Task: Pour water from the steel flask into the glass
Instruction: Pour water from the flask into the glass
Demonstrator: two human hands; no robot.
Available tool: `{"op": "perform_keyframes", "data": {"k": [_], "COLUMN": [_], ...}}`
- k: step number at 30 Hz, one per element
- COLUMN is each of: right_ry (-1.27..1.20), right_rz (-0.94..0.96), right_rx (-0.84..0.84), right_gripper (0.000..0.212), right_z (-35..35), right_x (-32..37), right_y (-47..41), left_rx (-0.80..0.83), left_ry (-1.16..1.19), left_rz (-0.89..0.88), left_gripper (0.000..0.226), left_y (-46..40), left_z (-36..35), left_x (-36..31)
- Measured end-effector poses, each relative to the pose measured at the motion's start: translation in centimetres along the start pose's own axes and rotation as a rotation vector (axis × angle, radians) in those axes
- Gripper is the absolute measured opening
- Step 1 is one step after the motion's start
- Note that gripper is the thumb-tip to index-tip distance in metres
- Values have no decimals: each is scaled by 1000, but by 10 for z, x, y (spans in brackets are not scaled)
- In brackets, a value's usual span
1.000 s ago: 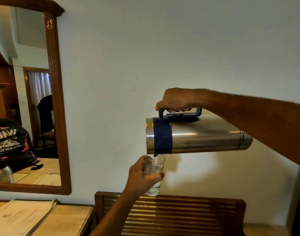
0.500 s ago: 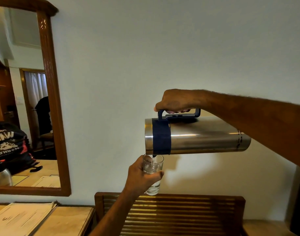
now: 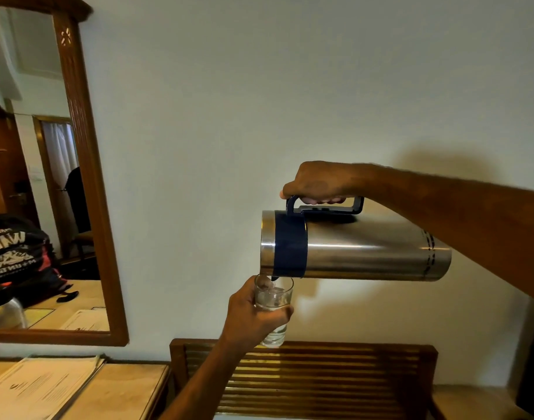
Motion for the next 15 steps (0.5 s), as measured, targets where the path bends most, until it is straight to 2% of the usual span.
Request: {"op": "perform_keyframes", "data": {"k": [9,15], "right_ry": [-42,74], "right_rz": [-7,72], "right_rx": [51,4], "right_gripper": [53,48], "right_z": [-18,-15], "right_x": [-22,-15], "right_y": [-8,2], "left_rx": [11,6], "left_ry": [23,15], "left_rz": [51,50], "left_gripper": [51,54], "left_y": [12,17], "left_z": [-5,-9], "left_x": [15,11]}}
Point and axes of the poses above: each hand's wrist, its own y-axis away from the middle knuckle, its own z-axis out of the back of the hand, x = y × z, the point moved 7 cm from there along -y, towards the middle knuckle, and after that the axes turned 6 degrees about x, right-handed, at the moved point
